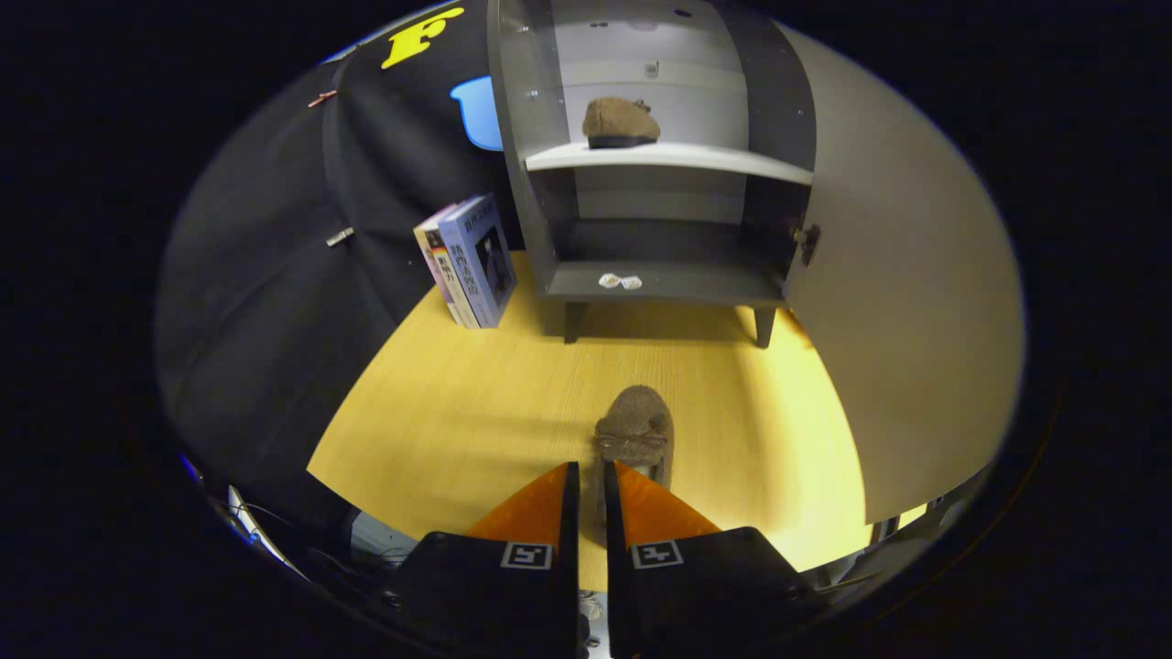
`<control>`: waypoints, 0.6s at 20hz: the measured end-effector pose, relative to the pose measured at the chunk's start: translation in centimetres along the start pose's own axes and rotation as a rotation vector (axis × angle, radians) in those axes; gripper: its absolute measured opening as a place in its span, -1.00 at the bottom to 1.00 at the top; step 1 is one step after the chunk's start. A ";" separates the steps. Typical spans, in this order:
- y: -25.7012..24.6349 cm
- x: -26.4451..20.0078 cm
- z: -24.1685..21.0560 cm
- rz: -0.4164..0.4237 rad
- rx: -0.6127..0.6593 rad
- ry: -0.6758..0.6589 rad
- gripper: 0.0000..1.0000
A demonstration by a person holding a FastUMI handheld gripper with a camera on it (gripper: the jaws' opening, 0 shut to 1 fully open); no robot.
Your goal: Open the shoe cabinet door, grab the shoes and put them into the shoe cabinet, then close the shoe cabinet door.
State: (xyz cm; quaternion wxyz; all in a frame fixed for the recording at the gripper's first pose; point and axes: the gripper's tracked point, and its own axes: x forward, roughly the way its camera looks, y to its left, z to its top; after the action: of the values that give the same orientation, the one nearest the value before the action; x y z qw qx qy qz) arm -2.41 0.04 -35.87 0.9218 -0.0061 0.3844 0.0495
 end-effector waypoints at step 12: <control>-1.7 11.8 -6.9 -0.056 0.040 0.129 -0.66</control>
State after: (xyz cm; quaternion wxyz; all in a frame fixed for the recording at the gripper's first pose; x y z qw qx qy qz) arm 1.09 -0.93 -49.11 0.8960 -0.0015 0.4437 0.0156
